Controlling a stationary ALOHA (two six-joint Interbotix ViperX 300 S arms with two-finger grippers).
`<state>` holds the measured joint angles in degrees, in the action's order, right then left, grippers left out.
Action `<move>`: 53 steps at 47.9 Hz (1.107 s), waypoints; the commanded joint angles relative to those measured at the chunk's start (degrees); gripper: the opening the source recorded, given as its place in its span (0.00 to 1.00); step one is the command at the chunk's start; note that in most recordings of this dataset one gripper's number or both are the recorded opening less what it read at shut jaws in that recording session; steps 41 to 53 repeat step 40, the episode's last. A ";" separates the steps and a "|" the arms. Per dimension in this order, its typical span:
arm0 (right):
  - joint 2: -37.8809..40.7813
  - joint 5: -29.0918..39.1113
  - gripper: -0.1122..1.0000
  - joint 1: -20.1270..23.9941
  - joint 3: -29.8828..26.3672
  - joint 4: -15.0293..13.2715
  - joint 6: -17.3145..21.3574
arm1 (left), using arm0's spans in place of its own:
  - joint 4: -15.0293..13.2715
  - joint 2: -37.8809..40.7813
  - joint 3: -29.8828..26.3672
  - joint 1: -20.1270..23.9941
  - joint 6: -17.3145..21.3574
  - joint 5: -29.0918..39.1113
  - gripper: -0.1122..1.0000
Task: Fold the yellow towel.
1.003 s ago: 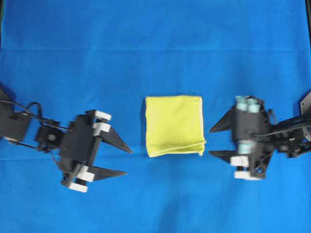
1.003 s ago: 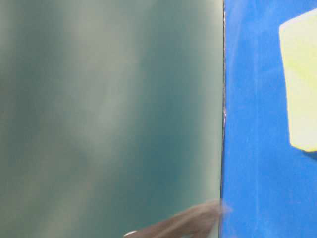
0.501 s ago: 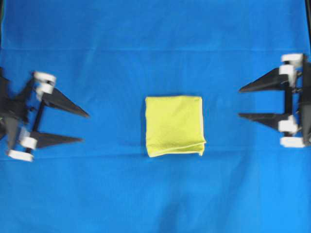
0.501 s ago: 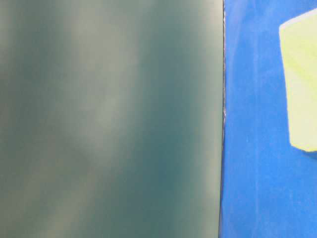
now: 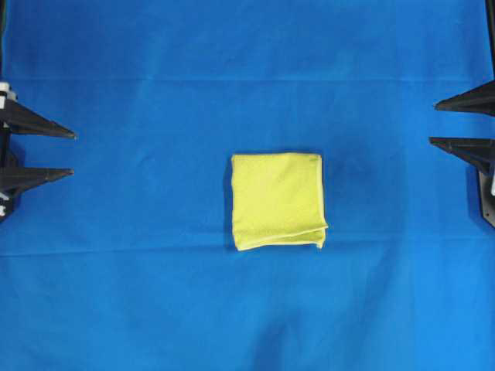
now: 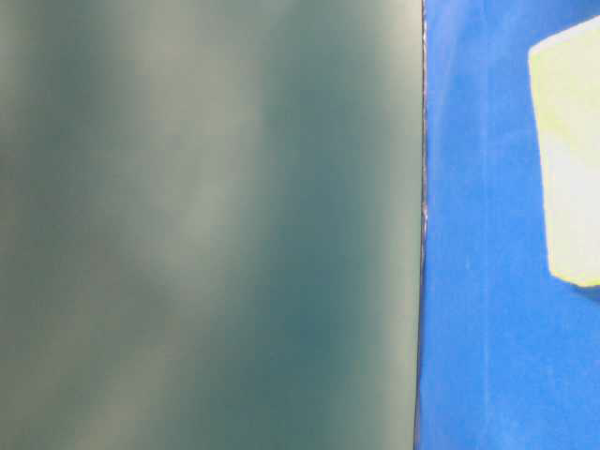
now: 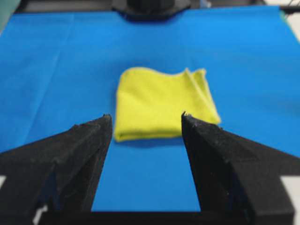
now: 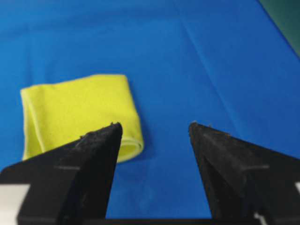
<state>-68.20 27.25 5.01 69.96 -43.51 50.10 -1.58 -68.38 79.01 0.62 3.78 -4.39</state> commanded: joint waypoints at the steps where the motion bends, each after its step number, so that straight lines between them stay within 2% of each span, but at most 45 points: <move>1: -0.09 -0.97 0.66 -1.67 1.41 0.00 1.23 | 0.00 -0.70 0.62 0.79 -0.79 -0.18 0.63; 9: 1.14 -2.11 0.66 -2.20 2.72 0.00 2.72 | 0.00 -0.18 1.14 1.23 -1.93 -0.18 0.63; 53: 1.32 -2.72 0.65 -2.20 2.72 0.00 2.72 | 0.00 -0.26 1.05 1.23 -1.93 0.35 0.63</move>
